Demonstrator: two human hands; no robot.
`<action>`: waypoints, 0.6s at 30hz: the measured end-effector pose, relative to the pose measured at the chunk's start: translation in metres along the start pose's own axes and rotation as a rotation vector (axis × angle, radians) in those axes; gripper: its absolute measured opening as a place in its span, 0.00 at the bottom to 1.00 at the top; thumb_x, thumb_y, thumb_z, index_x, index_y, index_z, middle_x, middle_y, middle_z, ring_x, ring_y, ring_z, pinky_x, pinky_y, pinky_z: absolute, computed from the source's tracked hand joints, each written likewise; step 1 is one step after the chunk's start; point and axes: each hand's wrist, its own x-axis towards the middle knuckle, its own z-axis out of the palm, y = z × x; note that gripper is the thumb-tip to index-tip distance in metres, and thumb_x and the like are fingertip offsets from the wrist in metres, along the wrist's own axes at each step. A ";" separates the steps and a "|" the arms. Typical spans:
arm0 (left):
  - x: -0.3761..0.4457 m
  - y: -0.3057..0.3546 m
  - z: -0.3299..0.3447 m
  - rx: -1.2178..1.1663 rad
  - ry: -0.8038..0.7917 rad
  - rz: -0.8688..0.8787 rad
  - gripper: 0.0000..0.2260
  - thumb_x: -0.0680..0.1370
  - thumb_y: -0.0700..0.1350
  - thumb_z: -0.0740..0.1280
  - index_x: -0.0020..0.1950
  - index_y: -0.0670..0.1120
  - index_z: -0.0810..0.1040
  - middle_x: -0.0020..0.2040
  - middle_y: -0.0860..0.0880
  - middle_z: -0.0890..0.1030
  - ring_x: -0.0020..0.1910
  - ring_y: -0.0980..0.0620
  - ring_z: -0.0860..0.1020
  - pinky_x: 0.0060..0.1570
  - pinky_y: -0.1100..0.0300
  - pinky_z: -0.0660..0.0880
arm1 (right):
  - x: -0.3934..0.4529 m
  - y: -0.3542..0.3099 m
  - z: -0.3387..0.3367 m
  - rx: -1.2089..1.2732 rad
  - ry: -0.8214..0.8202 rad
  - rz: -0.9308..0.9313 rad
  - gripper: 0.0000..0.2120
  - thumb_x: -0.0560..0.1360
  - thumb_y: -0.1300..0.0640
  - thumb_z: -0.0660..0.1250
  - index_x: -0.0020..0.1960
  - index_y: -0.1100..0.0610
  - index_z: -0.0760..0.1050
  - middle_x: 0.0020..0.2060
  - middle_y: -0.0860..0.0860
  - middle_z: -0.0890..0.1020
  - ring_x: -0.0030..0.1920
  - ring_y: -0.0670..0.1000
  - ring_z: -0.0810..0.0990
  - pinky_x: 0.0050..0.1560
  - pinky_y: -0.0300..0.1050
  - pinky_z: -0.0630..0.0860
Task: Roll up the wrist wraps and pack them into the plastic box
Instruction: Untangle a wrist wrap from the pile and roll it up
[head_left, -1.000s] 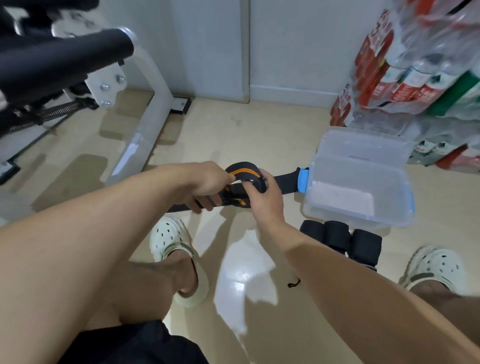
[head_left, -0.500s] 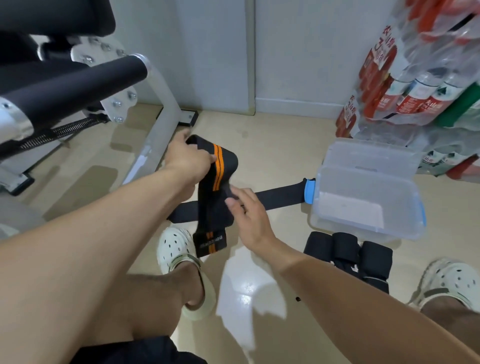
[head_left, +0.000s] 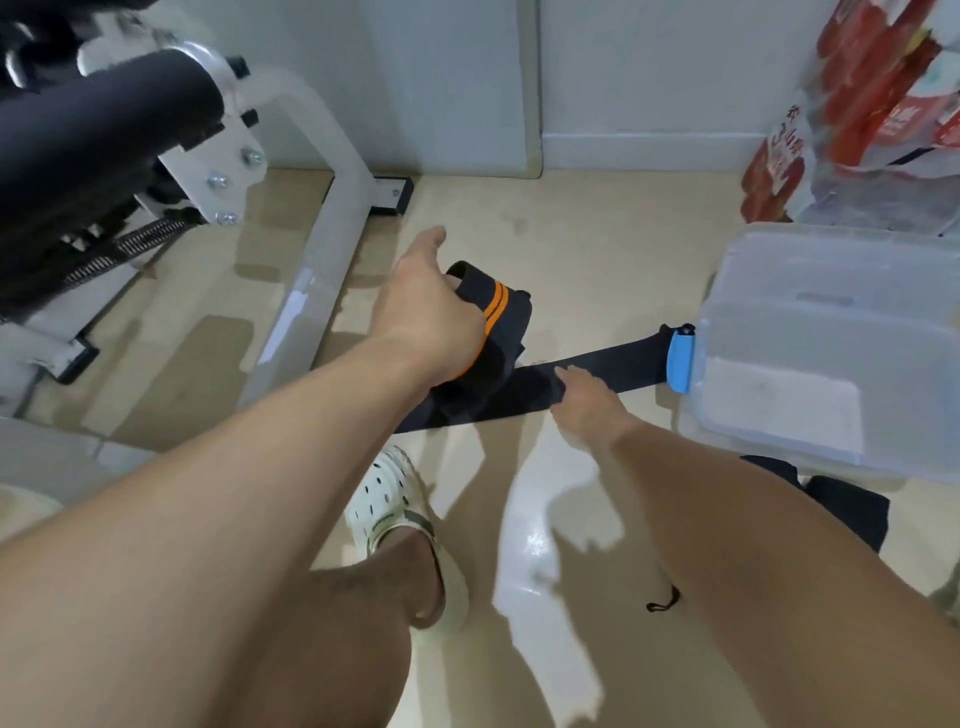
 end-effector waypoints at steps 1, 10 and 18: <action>0.002 0.001 0.001 0.014 0.003 0.016 0.37 0.75 0.35 0.64 0.81 0.56 0.56 0.51 0.56 0.84 0.53 0.49 0.81 0.55 0.51 0.79 | 0.008 0.004 0.000 -0.052 -0.023 0.015 0.30 0.81 0.55 0.60 0.82 0.52 0.57 0.82 0.53 0.58 0.78 0.59 0.62 0.76 0.55 0.63; 0.006 0.002 0.006 0.027 -0.007 0.044 0.37 0.77 0.36 0.65 0.82 0.56 0.55 0.46 0.58 0.85 0.53 0.49 0.82 0.56 0.46 0.79 | -0.004 0.017 0.043 -0.395 -0.006 -0.009 0.36 0.77 0.57 0.63 0.82 0.55 0.53 0.72 0.55 0.67 0.71 0.58 0.67 0.69 0.52 0.67; 0.005 0.011 0.014 0.040 -0.064 0.078 0.37 0.77 0.34 0.65 0.81 0.55 0.58 0.53 0.54 0.83 0.54 0.51 0.80 0.56 0.53 0.79 | -0.047 0.018 0.082 -0.218 0.138 -0.272 0.29 0.73 0.64 0.66 0.74 0.55 0.72 0.60 0.52 0.80 0.62 0.60 0.77 0.61 0.53 0.72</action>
